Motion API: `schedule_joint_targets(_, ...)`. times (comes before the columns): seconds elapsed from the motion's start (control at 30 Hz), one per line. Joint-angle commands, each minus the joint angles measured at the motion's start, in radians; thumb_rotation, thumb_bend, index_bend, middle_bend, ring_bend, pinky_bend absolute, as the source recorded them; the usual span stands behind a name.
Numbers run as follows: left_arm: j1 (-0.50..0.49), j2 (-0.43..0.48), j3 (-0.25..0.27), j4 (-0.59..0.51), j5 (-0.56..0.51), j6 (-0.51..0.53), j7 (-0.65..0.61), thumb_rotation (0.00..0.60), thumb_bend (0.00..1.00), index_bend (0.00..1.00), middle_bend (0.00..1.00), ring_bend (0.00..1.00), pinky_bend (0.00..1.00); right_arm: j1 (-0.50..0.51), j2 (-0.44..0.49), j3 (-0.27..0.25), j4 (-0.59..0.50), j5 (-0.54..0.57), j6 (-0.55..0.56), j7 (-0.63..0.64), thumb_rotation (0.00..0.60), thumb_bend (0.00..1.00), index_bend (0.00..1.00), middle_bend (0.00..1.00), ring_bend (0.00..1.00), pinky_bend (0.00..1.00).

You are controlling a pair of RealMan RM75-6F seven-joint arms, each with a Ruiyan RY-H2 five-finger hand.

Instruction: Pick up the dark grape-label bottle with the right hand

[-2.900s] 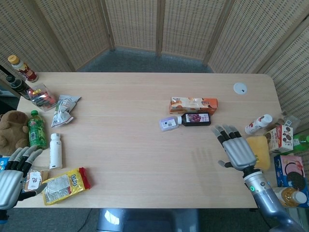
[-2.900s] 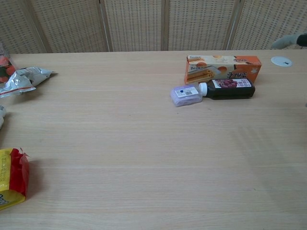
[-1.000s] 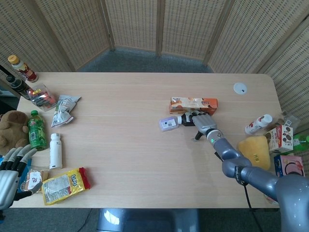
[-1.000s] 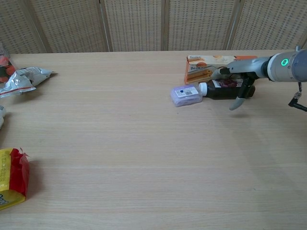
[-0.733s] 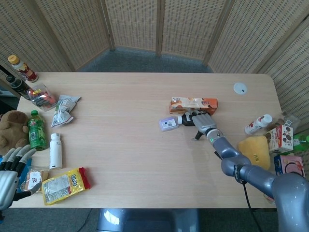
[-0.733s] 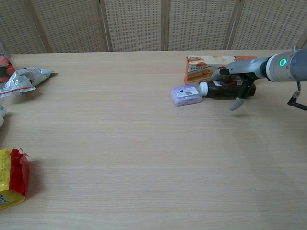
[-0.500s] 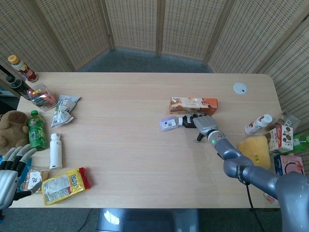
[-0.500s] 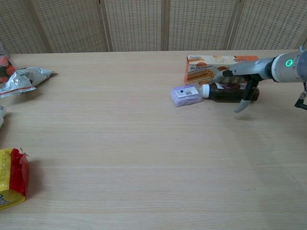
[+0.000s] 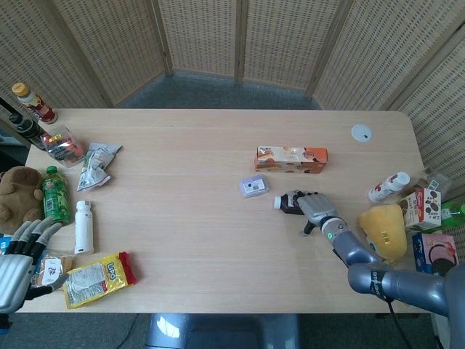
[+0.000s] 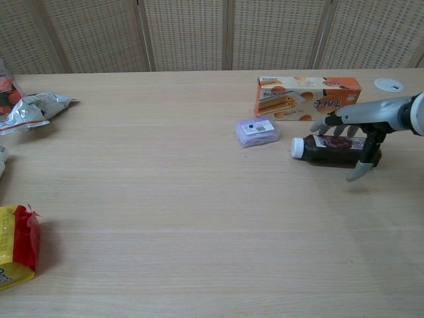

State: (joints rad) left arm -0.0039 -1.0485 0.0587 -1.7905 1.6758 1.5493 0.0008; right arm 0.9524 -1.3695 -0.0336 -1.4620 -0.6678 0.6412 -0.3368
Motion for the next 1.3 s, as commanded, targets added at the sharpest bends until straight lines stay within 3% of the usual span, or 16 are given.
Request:
schedule_joint_targets(0.03,0.001,-0.002,0.002,0.003,0.005,0.004,-0.003,0.6,0.23,0.12,0.07,0.0,0.0,-0.006,0.024,-0.012,-0.046,0.001,0.069,-0.039,0.6,0.14,0.0,0.27,0.13,0.2)
schedule_joint_targets(0.13,0.009,-0.001,0.005,0.006,0.008,0.017,-0.008,0.6,0.23,0.12,0.08,0.0,0.0,-0.016,0.013,-0.004,-0.034,-0.038,0.1,-0.04,0.6,0.14,0.0,0.16,0.02,0.2)
schedule_joint_targets(0.3,0.021,0.001,0.01,0.014,0.004,0.031,-0.017,0.6,0.22,0.12,0.07,0.0,0.0,-0.033,-0.018,0.009,0.026,-0.087,0.094,-0.015,0.6,0.14,0.0,0.07,0.0,0.17)
schedule_joint_targets(0.53,0.027,0.0,0.013,0.019,0.002,0.036,-0.02,0.6,0.23,0.12,0.07,0.0,0.0,-0.06,-0.078,0.016,0.135,-0.111,0.053,0.028,0.6,0.14,0.0,0.07,0.0,0.17)
schedule_joint_targets(0.77,0.03,0.003,0.014,0.012,0.003,0.038,-0.012,0.6,0.22,0.12,0.07,0.0,0.0,-0.089,-0.117,0.034,0.214,-0.129,0.03,0.073,0.6,0.13,0.0,0.14,0.03,0.17)
schedule_joint_targets(0.83,0.03,0.004,0.014,0.01,0.004,0.038,-0.009,0.6,0.22,0.12,0.07,0.0,0.0,-0.097,-0.123,0.039,0.222,-0.137,0.03,0.084,0.6,0.13,0.0,0.18,0.06,0.17)
schedule_joint_targets(0.93,0.031,0.004,0.013,0.007,0.007,0.041,-0.008,0.6,0.22,0.12,0.07,0.0,0.0,-0.118,-0.135,0.05,0.233,-0.171,0.056,0.106,0.6,0.12,0.02,0.32,0.18,0.23)
schedule_joint_targets(1.07,0.029,0.002,0.013,0.007,0.008,0.038,-0.006,0.6,0.23,0.12,0.07,0.0,0.0,-0.146,-0.146,0.068,0.243,-0.225,0.086,0.149,0.6,0.11,0.22,0.56,0.4,0.39)
schedule_joint_targets(1.3,0.03,0.0,0.013,0.011,0.008,0.039,-0.01,0.6,0.23,0.12,0.07,0.0,0.0,-0.187,-0.183,0.092,0.292,-0.331,0.134,0.233,0.6,0.12,0.51,0.87,0.73,0.67)
